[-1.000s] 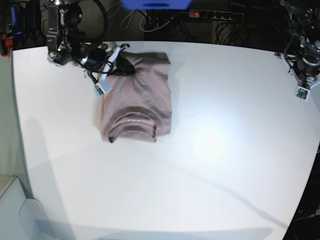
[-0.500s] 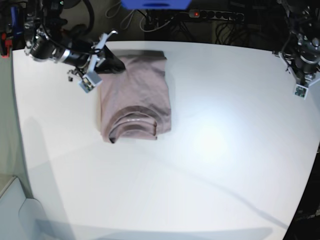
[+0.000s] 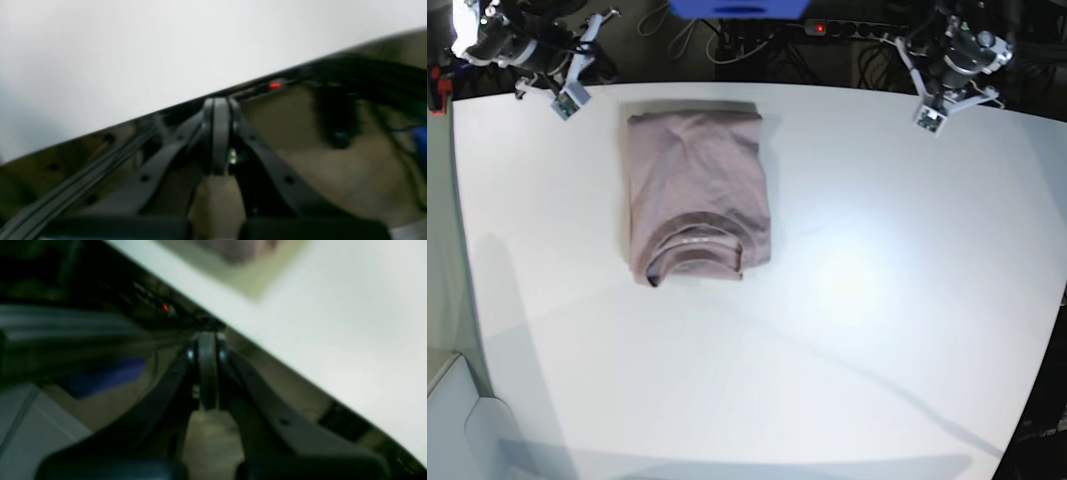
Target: Layout the t-shirt on the table in an organized manner, then fold the t-shirt properly
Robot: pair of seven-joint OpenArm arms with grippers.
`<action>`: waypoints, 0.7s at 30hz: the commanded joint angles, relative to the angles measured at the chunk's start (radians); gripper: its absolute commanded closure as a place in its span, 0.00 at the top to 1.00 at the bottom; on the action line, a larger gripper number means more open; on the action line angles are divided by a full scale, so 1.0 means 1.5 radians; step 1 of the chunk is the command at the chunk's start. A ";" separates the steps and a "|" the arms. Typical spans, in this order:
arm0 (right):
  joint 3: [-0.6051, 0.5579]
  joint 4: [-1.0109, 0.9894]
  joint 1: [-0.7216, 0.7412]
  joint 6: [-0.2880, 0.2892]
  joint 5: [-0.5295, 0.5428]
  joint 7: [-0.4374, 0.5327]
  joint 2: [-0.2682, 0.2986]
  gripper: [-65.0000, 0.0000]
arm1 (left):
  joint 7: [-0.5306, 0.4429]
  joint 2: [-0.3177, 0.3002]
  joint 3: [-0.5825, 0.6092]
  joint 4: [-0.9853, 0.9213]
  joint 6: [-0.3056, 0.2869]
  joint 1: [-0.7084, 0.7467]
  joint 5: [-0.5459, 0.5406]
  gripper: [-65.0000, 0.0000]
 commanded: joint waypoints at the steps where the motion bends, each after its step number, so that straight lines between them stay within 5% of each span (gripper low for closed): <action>1: 0.002 -0.001 -0.014 0.004 -0.015 0.020 -0.003 0.00 | -0.007 0.006 0.012 0.012 0.003 0.017 -0.003 0.00; 10: -0.042 -0.163 -0.062 0.004 -0.211 0.136 -0.005 0.00 | -0.016 0.017 0.107 -0.083 0.003 0.082 -0.003 0.00; 21: -0.175 -0.774 0.099 0.004 -0.329 0.478 -0.010 0.00 | -0.345 0.042 0.117 -0.612 0.003 -0.020 0.002 0.00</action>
